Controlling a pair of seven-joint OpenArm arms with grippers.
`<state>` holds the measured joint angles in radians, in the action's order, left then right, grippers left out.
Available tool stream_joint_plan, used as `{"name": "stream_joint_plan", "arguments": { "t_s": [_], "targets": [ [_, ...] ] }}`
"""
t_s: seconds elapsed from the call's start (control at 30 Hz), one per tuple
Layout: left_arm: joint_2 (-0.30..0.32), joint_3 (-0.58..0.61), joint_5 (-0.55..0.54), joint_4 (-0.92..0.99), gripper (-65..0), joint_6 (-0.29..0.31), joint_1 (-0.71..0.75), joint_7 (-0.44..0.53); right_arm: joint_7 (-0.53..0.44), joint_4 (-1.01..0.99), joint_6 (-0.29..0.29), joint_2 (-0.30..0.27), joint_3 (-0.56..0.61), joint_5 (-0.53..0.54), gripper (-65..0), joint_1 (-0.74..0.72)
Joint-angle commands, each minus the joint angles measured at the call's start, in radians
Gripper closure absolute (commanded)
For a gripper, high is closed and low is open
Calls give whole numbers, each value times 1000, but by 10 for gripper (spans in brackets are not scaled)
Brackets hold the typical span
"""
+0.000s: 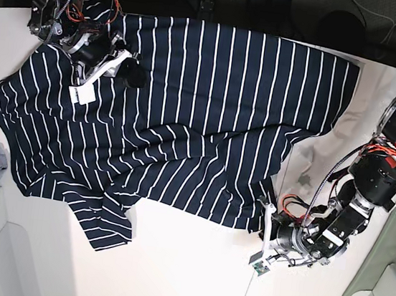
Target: Layout the t-shirt on the table in an organized manner, then fold the t-shirt properly
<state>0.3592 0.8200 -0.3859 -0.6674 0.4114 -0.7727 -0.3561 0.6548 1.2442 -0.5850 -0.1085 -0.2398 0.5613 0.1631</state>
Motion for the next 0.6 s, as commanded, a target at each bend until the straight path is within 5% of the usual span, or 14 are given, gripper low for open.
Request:
{"name": "stream_joint_plan", "arguments": {
  "t_s": [0.0,0.17,0.43,0.57],
  "targets": [
    [3,-33,-27,-9,0,8,-21,-4,60,-5,36,-15,-3,-74,0,10],
    [-14,-157,-48,1,0,27,48,-7,83,28,31,-15,-3,-17,0,10],
    [-66,-173,27,24,0,26,187,51,116,200,31,-2,-2,4,0,10],
    [-68,-173,79,24,0,-30,219,79,116,226,14,44,6,40,0,6]
  ]
}}
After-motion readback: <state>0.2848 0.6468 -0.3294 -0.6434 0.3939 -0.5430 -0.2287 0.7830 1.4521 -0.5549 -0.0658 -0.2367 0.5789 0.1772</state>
